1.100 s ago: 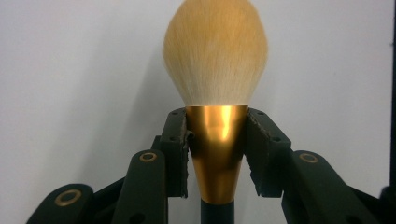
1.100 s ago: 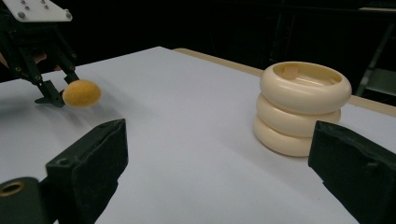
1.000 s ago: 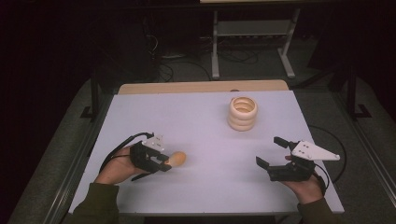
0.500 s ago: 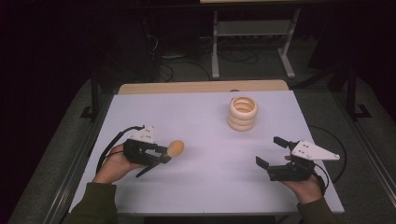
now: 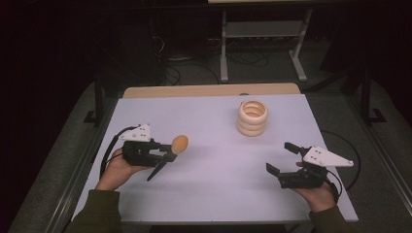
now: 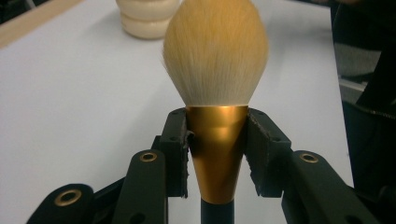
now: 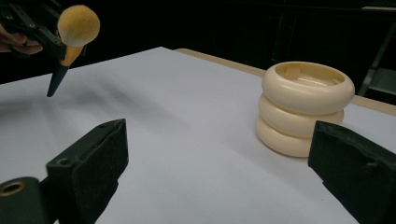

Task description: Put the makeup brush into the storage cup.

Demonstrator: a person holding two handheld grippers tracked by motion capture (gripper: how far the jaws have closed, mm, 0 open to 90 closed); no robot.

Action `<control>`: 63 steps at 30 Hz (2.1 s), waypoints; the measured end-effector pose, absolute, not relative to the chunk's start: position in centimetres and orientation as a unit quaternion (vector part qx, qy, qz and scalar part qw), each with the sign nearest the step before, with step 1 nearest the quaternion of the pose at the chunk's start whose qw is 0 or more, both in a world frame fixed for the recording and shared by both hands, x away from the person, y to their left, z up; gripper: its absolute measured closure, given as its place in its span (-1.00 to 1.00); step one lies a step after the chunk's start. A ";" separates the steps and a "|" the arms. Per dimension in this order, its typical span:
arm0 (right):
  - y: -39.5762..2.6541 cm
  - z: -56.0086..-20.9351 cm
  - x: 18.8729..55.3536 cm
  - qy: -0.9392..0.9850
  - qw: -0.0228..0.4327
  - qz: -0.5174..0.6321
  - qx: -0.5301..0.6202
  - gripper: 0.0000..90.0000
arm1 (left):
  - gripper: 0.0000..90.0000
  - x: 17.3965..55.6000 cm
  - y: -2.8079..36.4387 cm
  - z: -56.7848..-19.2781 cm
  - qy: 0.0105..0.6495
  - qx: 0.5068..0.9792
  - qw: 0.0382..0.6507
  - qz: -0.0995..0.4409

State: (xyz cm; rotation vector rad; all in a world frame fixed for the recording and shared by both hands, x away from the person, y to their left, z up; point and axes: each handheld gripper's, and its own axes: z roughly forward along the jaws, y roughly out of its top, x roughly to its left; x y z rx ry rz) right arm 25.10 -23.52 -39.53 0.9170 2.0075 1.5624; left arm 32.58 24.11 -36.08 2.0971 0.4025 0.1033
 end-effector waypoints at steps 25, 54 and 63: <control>-21.6 -38.3 26.6 0.744 0.176 0.558 0.323 -0.83 | 0.40 32.4 22.5 -35.5 0.208 0.797 0.561 0.079; -16.7 -37.8 28.7 0.757 0.126 0.573 0.288 -0.75 | 0.40 31.9 19.9 -35.8 0.229 0.768 0.589 0.108; -15.1 -37.9 29.1 0.758 0.115 0.577 0.283 -0.72 | 0.40 31.8 18.9 -35.9 0.234 0.760 0.596 0.112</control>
